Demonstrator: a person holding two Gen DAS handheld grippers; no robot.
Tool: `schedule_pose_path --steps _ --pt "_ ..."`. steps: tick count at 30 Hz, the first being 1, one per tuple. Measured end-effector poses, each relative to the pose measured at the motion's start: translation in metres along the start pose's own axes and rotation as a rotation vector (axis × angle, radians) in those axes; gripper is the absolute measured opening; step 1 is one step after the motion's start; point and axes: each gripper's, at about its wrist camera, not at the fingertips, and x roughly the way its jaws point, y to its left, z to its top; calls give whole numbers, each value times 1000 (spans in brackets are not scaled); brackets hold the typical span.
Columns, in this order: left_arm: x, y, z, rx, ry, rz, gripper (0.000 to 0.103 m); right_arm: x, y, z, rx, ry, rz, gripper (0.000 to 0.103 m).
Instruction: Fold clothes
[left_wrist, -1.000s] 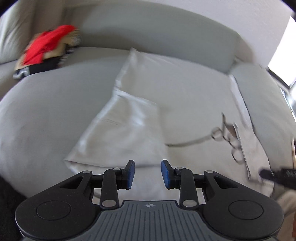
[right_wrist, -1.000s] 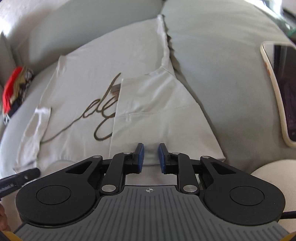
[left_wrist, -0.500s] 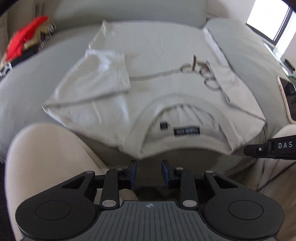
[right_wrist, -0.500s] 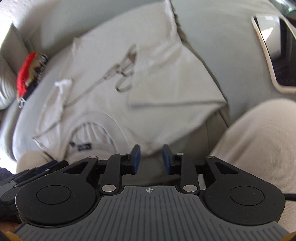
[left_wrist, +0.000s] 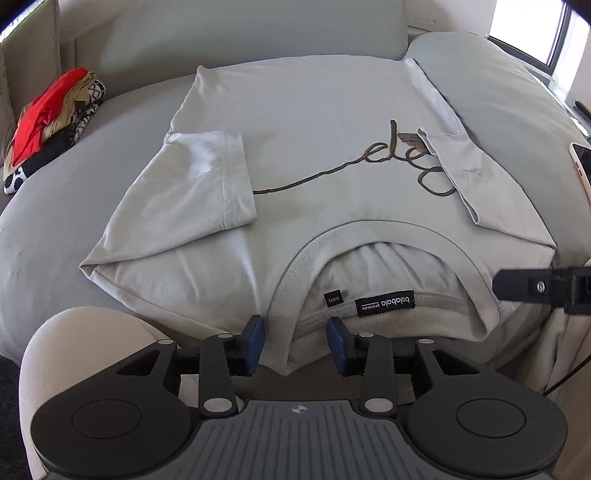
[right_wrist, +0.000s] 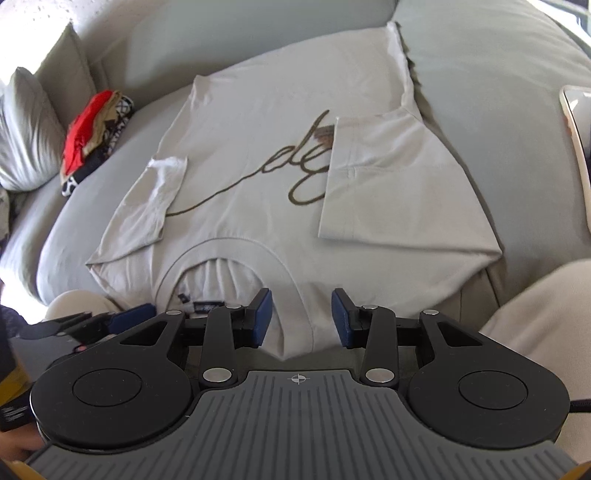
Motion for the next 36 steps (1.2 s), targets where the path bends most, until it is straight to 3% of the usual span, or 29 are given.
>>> schedule_pose_path --steps 9,12,15,21,29,33,36 --pt "-1 2 -6 -15 9 -3 37 14 9 -24 -80 149 -18 52" --pt "3 -4 -12 -4 94 -25 39 16 3 -31 -37 210 5 48" --pt "10 -6 -23 -24 193 -103 39 -1 -4 -27 1 145 12 49" --pt "-11 -1 -17 -29 91 -74 39 -29 -1 -17 -13 0 29 55" --pt "-24 3 -13 -23 22 -49 43 -41 5 -6 -32 -68 57 67" --pt "-31 7 -6 -31 -16 -25 45 -54 1 7 12 -104 81 76" --pt "-37 15 5 -58 -38 -10 50 -65 -2 20 51 -125 110 77"
